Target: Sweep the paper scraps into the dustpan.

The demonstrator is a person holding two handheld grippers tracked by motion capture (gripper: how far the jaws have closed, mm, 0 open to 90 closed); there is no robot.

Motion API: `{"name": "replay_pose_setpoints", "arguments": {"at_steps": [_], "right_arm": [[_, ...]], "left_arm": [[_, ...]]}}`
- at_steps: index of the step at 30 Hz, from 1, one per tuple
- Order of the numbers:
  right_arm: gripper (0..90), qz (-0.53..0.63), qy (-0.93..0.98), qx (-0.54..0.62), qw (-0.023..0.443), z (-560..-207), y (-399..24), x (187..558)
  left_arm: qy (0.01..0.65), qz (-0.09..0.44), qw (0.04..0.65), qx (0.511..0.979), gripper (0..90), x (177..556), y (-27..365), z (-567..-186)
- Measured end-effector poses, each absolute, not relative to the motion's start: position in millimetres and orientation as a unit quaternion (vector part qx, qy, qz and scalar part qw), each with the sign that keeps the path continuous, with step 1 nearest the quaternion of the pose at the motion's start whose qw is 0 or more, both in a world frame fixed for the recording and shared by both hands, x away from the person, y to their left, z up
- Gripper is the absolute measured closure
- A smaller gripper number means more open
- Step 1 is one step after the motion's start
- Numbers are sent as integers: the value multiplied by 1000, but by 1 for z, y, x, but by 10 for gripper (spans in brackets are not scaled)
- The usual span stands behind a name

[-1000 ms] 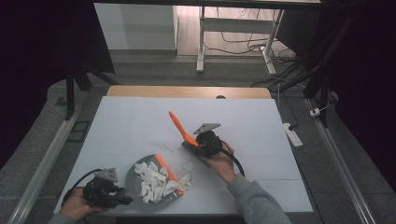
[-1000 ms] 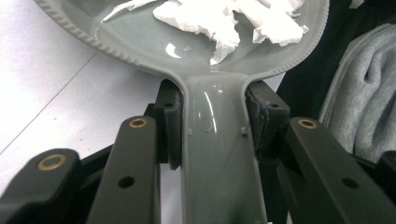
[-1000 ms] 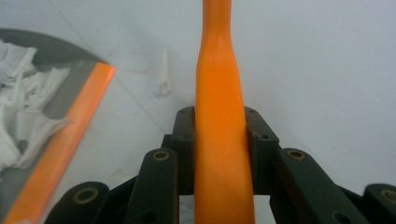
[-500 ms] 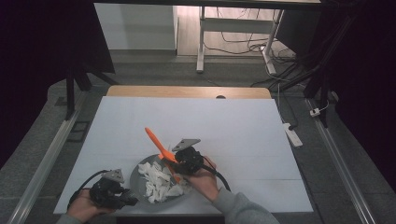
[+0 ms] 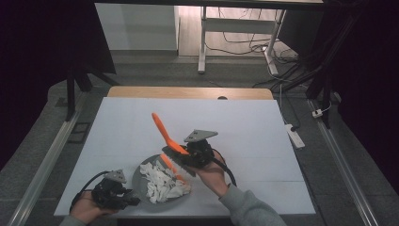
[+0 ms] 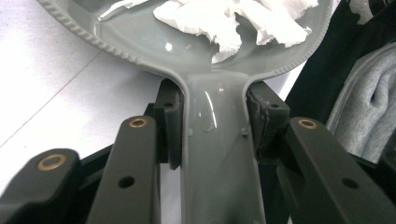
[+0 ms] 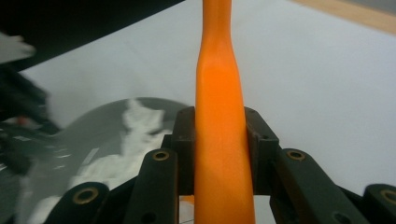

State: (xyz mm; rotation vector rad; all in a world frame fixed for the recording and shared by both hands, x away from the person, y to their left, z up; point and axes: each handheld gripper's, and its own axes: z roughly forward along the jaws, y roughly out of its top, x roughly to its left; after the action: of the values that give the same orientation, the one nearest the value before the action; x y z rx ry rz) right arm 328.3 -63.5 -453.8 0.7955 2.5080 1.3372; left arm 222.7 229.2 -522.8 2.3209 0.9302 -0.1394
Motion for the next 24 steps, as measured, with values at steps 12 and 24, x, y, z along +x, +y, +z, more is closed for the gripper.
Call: {"name": "replay_pose_setpoints", "arguments": {"at_steps": [12,24], "right_arm": [[703,406,852,296,146,-473,-66,380],[703,347,884,284,134,-492,-10,397]], "left_arm": [[378,-47,314,870,613,227,235,-523],[381,-47,314,868,613,231,235,-526]]}}
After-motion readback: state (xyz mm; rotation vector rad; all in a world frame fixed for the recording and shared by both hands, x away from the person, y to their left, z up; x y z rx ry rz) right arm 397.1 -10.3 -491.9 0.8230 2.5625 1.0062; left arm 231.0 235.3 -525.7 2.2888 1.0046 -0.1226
